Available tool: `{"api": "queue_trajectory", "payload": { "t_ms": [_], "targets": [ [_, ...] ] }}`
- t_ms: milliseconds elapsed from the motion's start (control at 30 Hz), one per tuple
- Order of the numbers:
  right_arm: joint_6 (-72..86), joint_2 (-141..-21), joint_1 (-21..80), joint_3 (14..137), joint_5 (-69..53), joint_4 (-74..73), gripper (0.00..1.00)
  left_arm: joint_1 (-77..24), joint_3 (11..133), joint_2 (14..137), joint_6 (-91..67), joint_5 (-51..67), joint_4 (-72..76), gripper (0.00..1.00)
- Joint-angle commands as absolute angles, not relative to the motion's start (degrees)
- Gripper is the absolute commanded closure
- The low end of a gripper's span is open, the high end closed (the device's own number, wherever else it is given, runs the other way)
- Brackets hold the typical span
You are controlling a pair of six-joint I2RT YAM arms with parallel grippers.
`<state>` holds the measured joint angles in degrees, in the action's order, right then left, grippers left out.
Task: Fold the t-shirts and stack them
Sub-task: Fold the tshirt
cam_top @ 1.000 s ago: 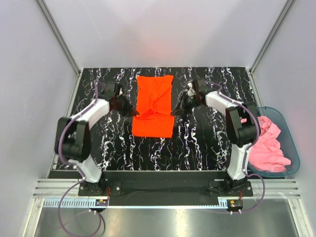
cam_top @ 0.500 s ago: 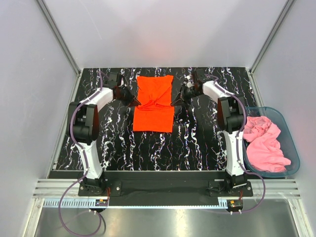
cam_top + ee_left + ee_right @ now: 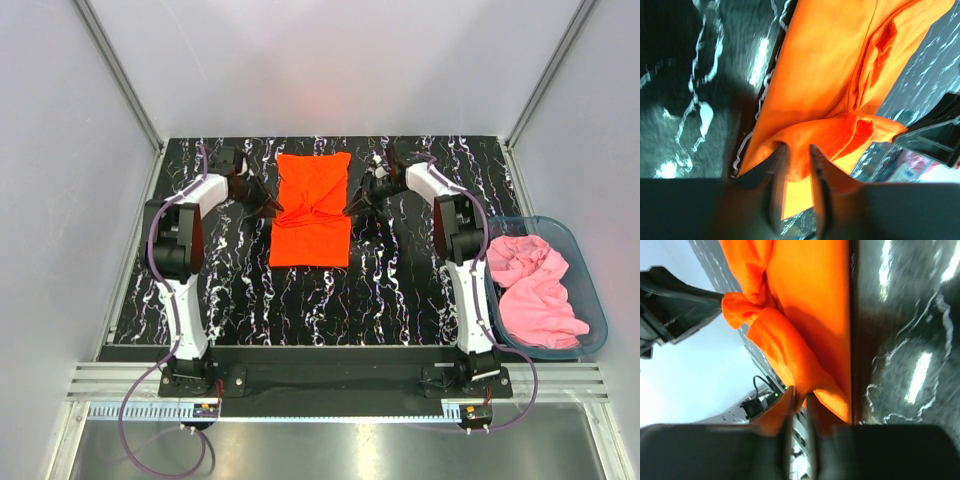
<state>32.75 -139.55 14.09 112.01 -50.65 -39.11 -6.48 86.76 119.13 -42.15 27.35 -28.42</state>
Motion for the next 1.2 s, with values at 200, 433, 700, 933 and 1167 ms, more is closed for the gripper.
{"api": "queue_trajectory", "payload": {
  "t_ms": [200,433,700,933,1167],
  "targets": [
    [25.66,-137.92,13.79,123.24,-38.51,-52.73,0.53,-8.08,89.14,108.65,-29.71,25.48,-33.14,0.56],
    [28.20,-125.59,20.91,103.54,-28.47,-41.23,0.60,-13.70,73.21,104.57,-34.89,28.38,-22.68,0.66],
    [29.88,-134.37,25.22,110.38,-25.76,-38.50,0.92,-14.68,81.29,114.95,-34.45,28.04,-22.32,0.68],
    [30.76,-137.02,25.40,112.76,-21.89,-36.21,0.94,-14.59,86.13,118.39,-33.23,25.32,-23.81,0.67],
    [31.46,-138.95,24.61,119.34,-18.20,-36.04,0.91,-14.24,95.08,123.12,-30.51,22.24,-27.24,0.65]
  ]
}}
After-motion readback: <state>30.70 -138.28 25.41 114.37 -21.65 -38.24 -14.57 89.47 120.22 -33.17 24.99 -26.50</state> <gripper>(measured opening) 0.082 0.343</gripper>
